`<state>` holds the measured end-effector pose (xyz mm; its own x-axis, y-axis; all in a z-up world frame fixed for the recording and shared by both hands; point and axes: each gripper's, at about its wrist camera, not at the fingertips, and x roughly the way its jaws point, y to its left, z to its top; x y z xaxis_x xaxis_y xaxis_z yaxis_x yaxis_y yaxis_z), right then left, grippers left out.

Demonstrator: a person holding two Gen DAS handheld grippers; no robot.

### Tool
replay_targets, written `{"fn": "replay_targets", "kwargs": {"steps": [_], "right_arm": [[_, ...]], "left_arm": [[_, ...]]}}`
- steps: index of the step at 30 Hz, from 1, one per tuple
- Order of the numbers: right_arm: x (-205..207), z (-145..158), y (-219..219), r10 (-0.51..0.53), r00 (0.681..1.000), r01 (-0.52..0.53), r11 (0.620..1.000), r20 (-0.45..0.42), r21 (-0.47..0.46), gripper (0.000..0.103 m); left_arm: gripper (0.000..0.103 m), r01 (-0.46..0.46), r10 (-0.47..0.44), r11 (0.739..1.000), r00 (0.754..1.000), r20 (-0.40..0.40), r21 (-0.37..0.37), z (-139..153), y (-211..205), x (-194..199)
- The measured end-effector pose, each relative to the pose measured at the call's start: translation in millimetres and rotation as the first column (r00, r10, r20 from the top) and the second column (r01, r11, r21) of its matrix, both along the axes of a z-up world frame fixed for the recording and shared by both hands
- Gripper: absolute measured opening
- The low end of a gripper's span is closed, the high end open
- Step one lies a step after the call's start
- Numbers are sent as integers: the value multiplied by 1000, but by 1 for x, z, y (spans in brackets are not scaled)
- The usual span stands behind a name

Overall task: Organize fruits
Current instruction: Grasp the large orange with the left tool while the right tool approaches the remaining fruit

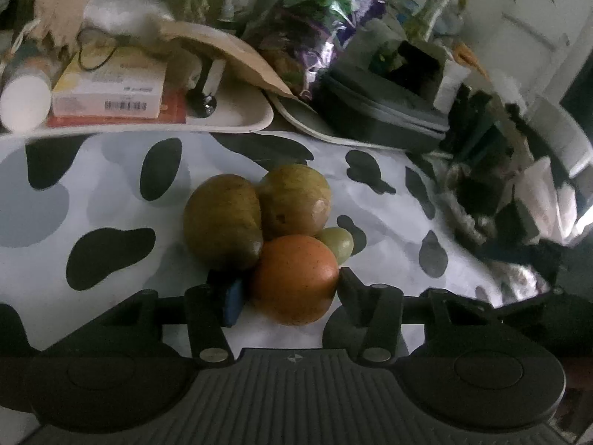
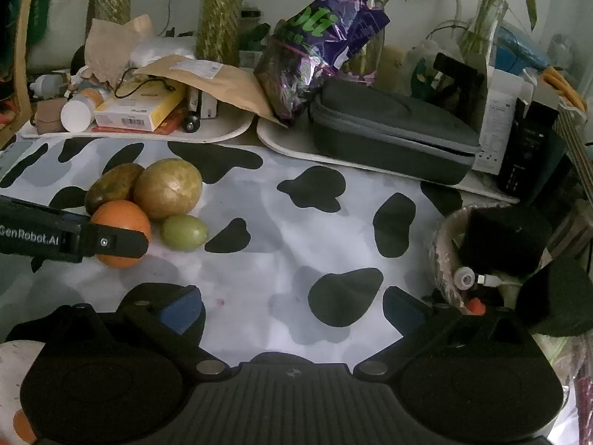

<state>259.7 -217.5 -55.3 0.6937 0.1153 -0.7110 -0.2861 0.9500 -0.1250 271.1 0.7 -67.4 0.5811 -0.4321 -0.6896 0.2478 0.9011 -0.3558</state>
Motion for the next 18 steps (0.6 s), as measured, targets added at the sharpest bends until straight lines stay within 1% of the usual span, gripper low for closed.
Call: {"fn": "replay_targets", "kwargs": {"steps": [5, 12, 18], "right_arm": [[2, -3, 3, 4, 1000, -4, 1000, -7, 3, 103], [5, -3, 17, 19, 1000, -19, 1000, -18, 18, 103], [8, 0, 38, 63, 998, -63, 997, -11, 36, 103]], "left_arm": [[49, 43, -44, 998, 999, 25, 47, 3, -2, -7], [49, 99, -110, 988, 990, 88, 120, 16, -1, -25], [49, 102, -125, 981, 983, 134, 163, 26, 10, -38]]}}
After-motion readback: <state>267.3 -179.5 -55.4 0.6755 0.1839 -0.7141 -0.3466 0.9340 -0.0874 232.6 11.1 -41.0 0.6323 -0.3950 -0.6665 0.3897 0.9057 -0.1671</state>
